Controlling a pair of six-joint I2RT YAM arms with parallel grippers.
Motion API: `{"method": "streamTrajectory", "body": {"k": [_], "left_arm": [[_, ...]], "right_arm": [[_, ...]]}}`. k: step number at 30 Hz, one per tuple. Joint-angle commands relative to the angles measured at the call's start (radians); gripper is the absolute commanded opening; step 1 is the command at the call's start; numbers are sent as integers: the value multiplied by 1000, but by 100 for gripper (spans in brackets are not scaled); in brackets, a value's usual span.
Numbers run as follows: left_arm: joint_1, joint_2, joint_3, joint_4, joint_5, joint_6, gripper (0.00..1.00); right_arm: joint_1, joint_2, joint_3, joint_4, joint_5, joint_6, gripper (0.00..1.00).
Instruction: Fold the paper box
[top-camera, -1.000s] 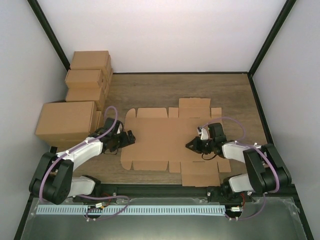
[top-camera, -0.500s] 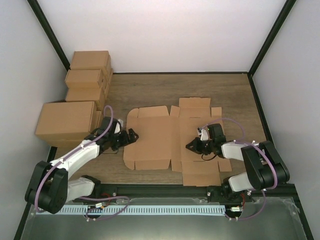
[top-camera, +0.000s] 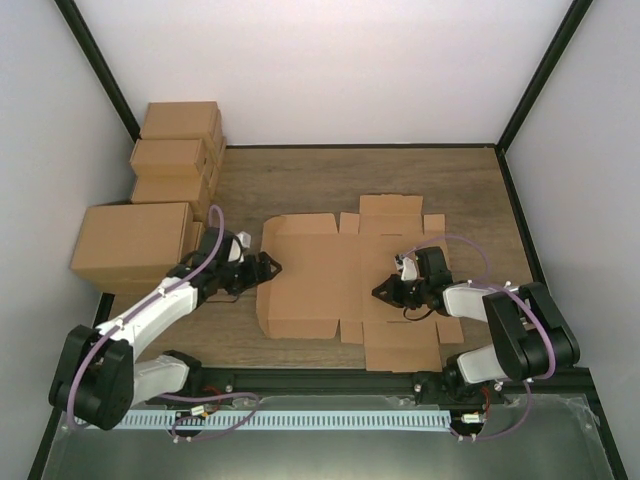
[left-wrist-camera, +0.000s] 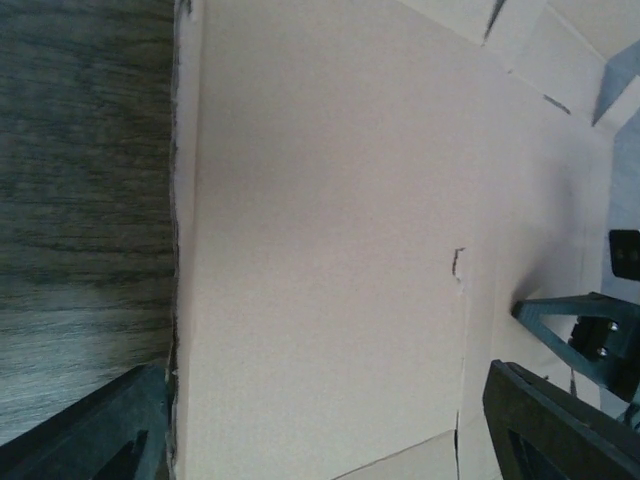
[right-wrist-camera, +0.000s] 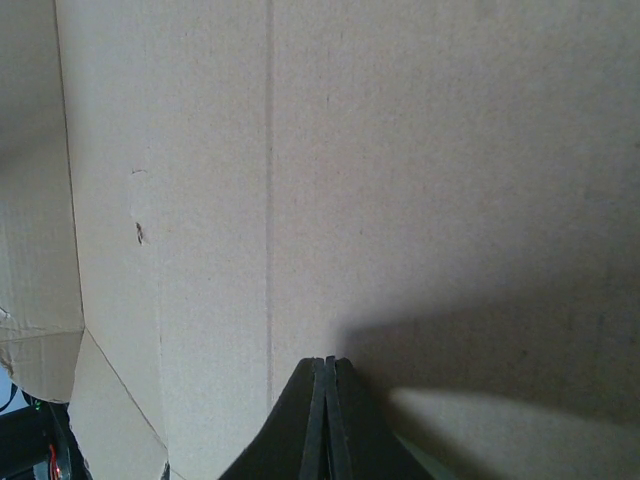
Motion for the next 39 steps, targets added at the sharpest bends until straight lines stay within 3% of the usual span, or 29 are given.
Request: {"method": "streamTrajectory", "body": {"k": [1, 6, 10, 17, 23, 30, 39], "left_arm": [[-2, 47, 5, -20, -5, 29, 86], [-2, 67, 7, -55, -63, 71, 71], [-2, 74, 6, -57, -82, 90, 49], [-5, 116, 16, -63, -130, 122, 35], [-7, 136, 56, -102, -212, 140, 8], [-21, 45, 141, -207, -313, 148, 4], [-22, -19, 258, -344, -379, 203, 4]], "right_arm": [[-8, -7, 19, -21, 31, -18, 1], [-8, -11, 20, -22, 28, -21, 1], [-8, -10, 21, -22, 25, -21, 1], [-8, -21, 34, -40, 37, -35, 1], [-8, -88, 57, -96, 68, -60, 3], [-8, -205, 107, -198, 174, -90, 7], [-9, -325, 143, -287, 384, -74, 32]]}}
